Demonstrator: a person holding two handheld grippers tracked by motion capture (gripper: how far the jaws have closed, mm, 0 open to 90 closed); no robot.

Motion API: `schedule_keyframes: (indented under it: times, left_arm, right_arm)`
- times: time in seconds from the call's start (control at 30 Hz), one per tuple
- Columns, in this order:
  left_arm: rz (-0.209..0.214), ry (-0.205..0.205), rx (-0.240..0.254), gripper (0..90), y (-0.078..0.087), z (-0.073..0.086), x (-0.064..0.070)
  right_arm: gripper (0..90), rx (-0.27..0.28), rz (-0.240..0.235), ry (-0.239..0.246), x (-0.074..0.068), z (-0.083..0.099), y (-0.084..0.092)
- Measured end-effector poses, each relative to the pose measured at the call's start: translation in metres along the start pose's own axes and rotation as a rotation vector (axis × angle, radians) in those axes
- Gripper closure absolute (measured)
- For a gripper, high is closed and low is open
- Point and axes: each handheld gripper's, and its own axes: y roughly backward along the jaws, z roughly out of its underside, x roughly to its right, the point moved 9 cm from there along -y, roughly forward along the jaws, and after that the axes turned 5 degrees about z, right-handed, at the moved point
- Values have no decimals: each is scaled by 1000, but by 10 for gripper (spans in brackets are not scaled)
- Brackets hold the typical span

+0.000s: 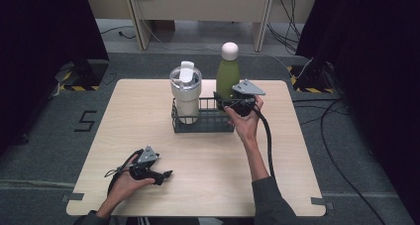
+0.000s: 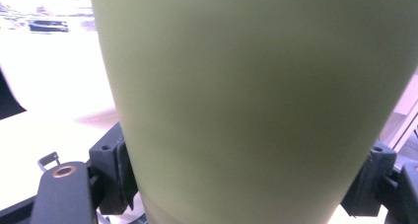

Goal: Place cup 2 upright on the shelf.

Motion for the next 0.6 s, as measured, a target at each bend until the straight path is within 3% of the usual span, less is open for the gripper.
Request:
schedule_keyframes:
  times: [0.6]
  left_arm:
    - [0, -2, 0, 133, 0, 0, 0]
  right_arm:
    - [208, -7, -17, -25, -6, 9, -26]
